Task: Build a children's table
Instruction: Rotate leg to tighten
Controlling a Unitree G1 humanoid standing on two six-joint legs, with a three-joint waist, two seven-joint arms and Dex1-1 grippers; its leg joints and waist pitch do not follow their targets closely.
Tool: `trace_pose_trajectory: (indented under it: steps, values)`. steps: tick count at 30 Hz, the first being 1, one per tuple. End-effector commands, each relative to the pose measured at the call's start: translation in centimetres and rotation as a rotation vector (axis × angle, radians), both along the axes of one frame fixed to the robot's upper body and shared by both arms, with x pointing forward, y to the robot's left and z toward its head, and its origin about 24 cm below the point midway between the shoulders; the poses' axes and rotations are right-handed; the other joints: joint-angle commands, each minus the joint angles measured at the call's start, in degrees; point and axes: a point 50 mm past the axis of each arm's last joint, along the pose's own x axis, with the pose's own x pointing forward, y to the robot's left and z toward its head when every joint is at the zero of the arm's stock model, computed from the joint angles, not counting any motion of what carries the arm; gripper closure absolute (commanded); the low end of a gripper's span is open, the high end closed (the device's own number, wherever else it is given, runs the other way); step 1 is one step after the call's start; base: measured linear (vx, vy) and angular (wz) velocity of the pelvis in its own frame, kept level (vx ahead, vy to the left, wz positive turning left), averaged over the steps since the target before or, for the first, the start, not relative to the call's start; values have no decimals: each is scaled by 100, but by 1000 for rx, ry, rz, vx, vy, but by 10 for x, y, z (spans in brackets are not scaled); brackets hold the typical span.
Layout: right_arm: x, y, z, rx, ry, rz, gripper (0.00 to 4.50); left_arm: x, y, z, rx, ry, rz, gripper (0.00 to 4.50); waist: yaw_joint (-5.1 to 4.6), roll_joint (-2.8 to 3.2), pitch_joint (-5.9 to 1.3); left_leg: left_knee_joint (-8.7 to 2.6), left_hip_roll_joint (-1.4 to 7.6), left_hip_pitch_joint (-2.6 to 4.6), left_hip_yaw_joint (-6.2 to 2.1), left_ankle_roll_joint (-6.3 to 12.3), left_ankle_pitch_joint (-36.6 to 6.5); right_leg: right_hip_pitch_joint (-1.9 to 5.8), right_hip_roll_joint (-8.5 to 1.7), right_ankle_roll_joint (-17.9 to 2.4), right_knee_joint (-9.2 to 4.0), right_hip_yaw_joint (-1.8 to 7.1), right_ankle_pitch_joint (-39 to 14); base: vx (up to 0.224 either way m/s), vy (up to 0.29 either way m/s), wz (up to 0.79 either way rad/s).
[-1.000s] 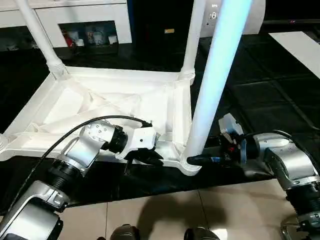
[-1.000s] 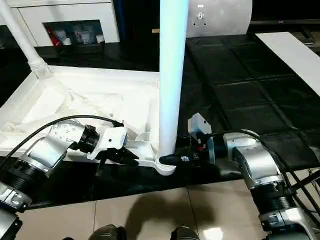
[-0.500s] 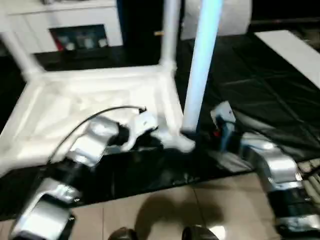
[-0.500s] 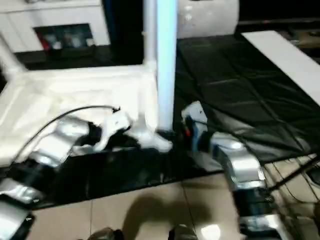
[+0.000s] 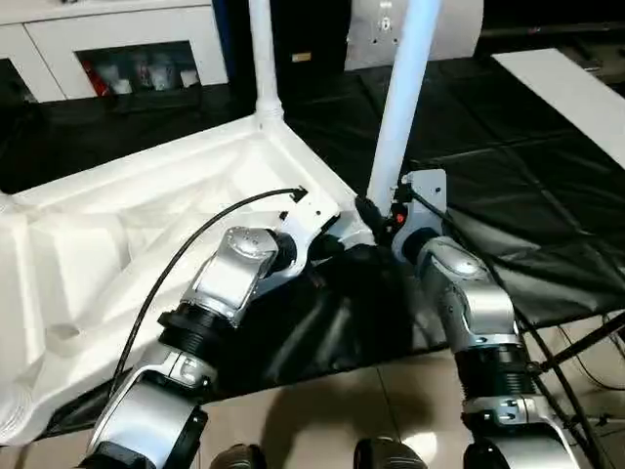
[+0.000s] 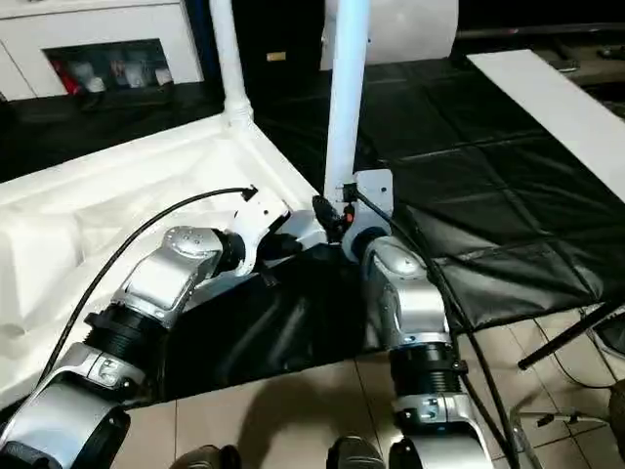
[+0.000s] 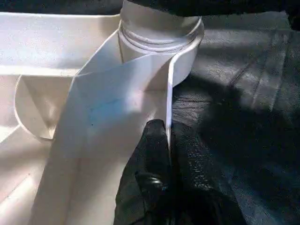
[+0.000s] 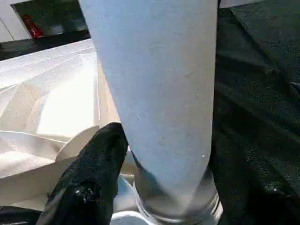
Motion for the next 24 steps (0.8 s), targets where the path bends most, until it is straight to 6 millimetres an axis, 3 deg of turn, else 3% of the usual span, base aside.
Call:
trace_pose_trajectory:
  steps: [1, 3, 5, 9, 14, 16, 19, 22, 24]
  values:
    - [-13, 14, -17, 44, 65, 143, 132, 1, -2, 18, -27, -98, -31, 450, 56, -82, -484, -290, 221, 16, -66, 899, 48, 419, -337, -1483, -314, 270, 238, 0, 0, 0]
    - [-17, 2, -16, 26, 36, 159, 107, -1, 3, 16, -21, -89, -49, 450, 54, -83, -461, -291, 234, 14, -60, 987, -19, 412, -344, -1541, -329, 258, 228, 0, 0, 0]
    - [-22, -18, -11, 6, -13, 176, 91, -5, 14, 10, 0, -77, -85, 450, 48, -93, -446, -298, 242, 8, -58, 951, -171, 424, -339, -1532, -352, 258, -51, 0, 0, 0]
    - [-28, -36, -3, -68, -78, 257, 46, -6, 28, 5, 28, -66, -121, 450, 39, -89, -442, -311, 257, 35, -52, 825, -395, 396, -333, -1525, -386, 261, -407, 0, 0, 0]
    - [-40, -49, 0, -157, -84, 458, 46, -14, 38, 2, 48, -55, -275, 450, 69, -56, -465, -297, 256, 49, -56, 766, -436, 417, -327, -1465, -376, 271, -414, 0, 0, 0]
    - [-49, -56, 1, -200, -80, 609, 46, -24, 44, 0, 70, -43, -425, 450, 103, -56, -491, -275, 266, 42, -53, 886, -318, 426, -336, -1565, -333, 277, -41, 0, 0, 0]
    - [-52, -59, 2, -203, -64, 680, 46, -29, 47, -2, 95, -17, -489, 450, 143, -46, -475, -285, 290, 69, -45, 910, -377, 389, -340, -1647, -335, 277, -95, 0, 0, 0]
    - [-53, -61, 2, -208, -57, 727, 46, -31, 49, -2, 113, -8, -537, 450, 229, -33, -444, -312, 314, 116, -45, 743, -656, 358, -344, -1614, -375, 280, -600, 0, 0, 0]
    - [-52, -62, 2, -235, -56, 808, 63, -35, 51, -1, 131, -1, -629, 450, 248, -30, -443, -327, 320, 118, -56, 646, -721, 359, -347, -1592, -372, 277, -671, 0, 0, 0]
